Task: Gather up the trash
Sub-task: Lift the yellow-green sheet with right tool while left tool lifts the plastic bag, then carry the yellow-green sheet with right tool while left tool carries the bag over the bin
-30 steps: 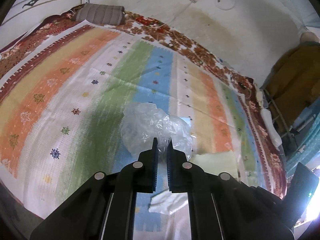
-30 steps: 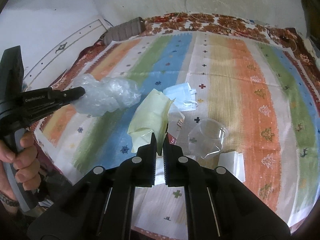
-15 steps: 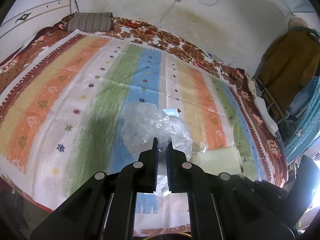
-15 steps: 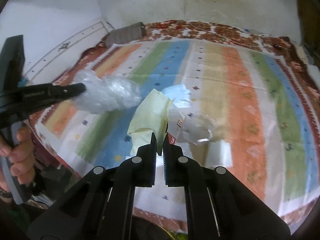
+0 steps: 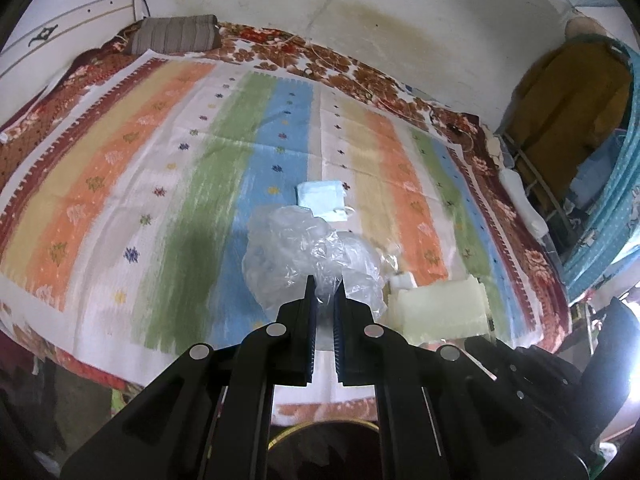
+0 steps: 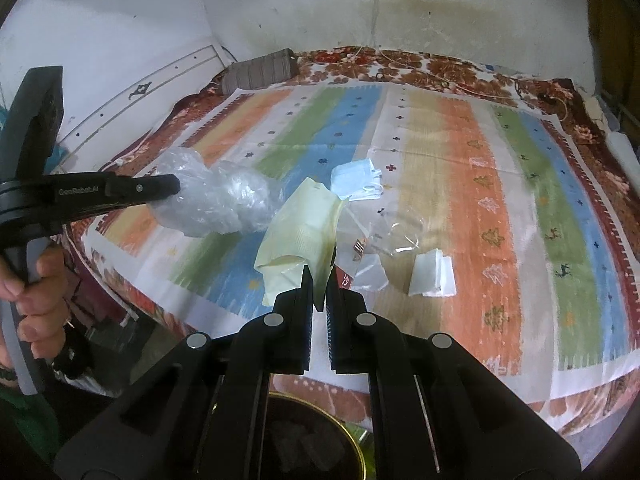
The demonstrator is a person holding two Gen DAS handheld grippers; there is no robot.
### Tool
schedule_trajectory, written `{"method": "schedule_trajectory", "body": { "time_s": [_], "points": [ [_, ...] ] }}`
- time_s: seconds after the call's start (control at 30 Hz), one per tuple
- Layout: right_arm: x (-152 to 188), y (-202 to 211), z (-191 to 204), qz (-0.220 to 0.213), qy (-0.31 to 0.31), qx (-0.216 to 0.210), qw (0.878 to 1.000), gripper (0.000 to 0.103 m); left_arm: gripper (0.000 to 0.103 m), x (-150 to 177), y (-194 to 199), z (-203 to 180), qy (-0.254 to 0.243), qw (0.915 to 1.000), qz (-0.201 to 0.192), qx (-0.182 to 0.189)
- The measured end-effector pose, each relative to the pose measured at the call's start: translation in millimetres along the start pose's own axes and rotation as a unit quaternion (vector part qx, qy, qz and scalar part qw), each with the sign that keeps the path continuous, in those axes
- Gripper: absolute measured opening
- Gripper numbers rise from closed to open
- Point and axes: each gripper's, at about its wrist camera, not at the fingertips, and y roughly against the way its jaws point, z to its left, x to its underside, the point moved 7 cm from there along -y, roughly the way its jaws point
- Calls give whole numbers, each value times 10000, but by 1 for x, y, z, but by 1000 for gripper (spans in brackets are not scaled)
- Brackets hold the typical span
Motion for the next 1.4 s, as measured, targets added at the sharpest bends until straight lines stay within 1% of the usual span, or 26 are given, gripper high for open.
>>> {"method": "schedule_trajectory", "body": {
  "time_s": [0.33, 0.5, 0.67, 0.87, 1.07, 1.27, 1.4],
  "points": [
    [23, 39, -3, -221, -105, -29, 9997, 5, 6, 34, 24, -16, -189, 9996, -38, 215],
    [38, 48, -1, -208, -81, 38, 9997, 5, 6, 50, 30, -19, -308, 9995, -69, 62],
    [52, 62, 3, -274, -107, -49, 9996, 5, 6, 69, 30, -19, -309, 9995, 0, -3],
    [72, 78, 6, -319, -103, -76, 9994, 5, 6, 95, 36, -26, -411, 9991, 73, 46],
    [92, 85, 11, -253, -41, -77, 9996, 5, 6, 126, 36, -32, -510, 9983, 273, 110],
    [109, 89, 16, -187, 22, -76, 9998, 5, 6, 152, 35, -31, -461, 9977, 465, 185],
    [120, 89, 18, -104, 45, -44, 9999, 5, 6, 164, 34, -28, -380, 9973, 588, 214]
  ]
}}
